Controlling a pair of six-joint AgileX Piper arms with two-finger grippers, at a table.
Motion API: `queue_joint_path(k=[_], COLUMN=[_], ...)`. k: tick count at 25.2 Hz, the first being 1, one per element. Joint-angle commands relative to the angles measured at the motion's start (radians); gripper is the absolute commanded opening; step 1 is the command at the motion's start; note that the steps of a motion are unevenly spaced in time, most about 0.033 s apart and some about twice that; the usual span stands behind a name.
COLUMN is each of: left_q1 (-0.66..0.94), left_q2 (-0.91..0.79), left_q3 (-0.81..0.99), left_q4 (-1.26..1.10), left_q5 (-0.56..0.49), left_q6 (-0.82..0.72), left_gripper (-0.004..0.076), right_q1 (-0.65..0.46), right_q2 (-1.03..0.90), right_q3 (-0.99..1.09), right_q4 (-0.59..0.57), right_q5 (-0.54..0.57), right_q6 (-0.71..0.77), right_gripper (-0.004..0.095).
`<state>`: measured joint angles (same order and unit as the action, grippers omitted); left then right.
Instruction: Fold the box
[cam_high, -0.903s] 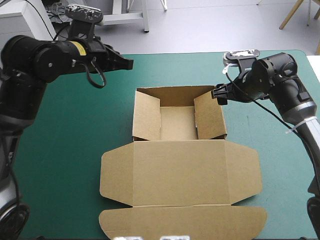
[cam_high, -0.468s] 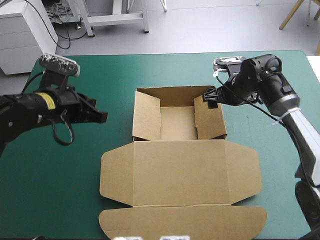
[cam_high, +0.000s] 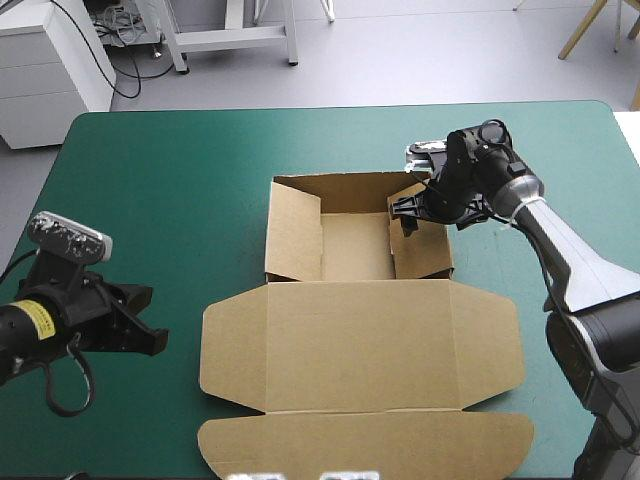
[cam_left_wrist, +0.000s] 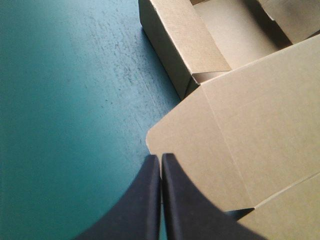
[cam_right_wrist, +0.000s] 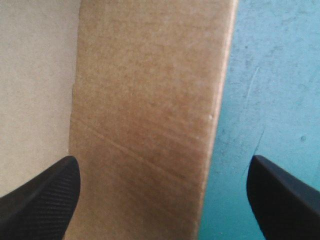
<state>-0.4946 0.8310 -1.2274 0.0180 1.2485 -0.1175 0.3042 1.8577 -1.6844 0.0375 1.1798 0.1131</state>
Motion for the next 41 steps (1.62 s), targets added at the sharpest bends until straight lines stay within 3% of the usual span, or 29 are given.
queue_joint_path(k=[1, 13, 15, 16, 17, 18, 19, 26, 30, 36, 41], left_q1=[0.001, 0.001, 0.001, 0.001, 0.001, 0.001, 0.001, 0.001, 0.001, 0.001, 0.001], left_q2=[-0.048, -0.083, -0.083, -0.083, -0.083, -0.083, -0.083, -0.083, -0.083, -0.083, -0.083], left_q3=[0.010, 0.028, 0.028, 0.028, 0.028, 0.028, 0.028, 0.028, 0.028, 0.028, 0.028], left_q4=[-0.006, -0.006, -0.003, -0.001, -0.001, -0.001, -0.001, -0.001, -0.001, -0.002, -0.002], left_q5=[0.000, 0.000, 0.000, 0.000, 0.000, 0.000, 0.000, 0.000, 0.001, 0.001, 0.001], left_q6=[-0.009, -0.009, -0.009, -0.009, -0.009, -0.009, -0.009, -0.008, -0.008, -0.008, -0.008], left_gripper=[-0.0010, -0.0010, -0.0010, -0.0010, -0.0010, -0.0010, -0.0010, -0.0010, -0.0010, -0.0010, -0.0010], right_q1=[-0.002, -0.002, -0.002, -0.002, -0.002, -0.002, -0.002, -0.005, -0.079, -0.377, -0.604], right_q2=[-0.023, 0.045, 0.052, 0.050, 0.048, 0.041, 0.032, -0.039, -0.097, -0.126, -0.122], right_q3=[-0.020, -0.020, -0.020, -0.020, -0.020, -0.020, -0.020, -0.022, -0.046, -0.126, -0.128], right_q4=[0.011, 0.049, 0.046, 0.037, 0.028, 0.018, 0.015, -0.038, -0.107, -0.138, -0.134], right_q5=[-0.024, -0.010, -0.004, -0.012, -0.011, -0.016, -0.019, -0.055, -0.049, -0.048, -0.127], right_q6=[-0.014, -0.037, -0.037, -0.037, -0.037, -0.037, -0.033, -0.033, -0.053, -0.113, -0.130], right_gripper=[0.0823, 0.0792, 0.0637, 0.0418, 0.0284, 0.0087, -0.0010, -0.0019, -0.0019, -0.0019, -0.0019])
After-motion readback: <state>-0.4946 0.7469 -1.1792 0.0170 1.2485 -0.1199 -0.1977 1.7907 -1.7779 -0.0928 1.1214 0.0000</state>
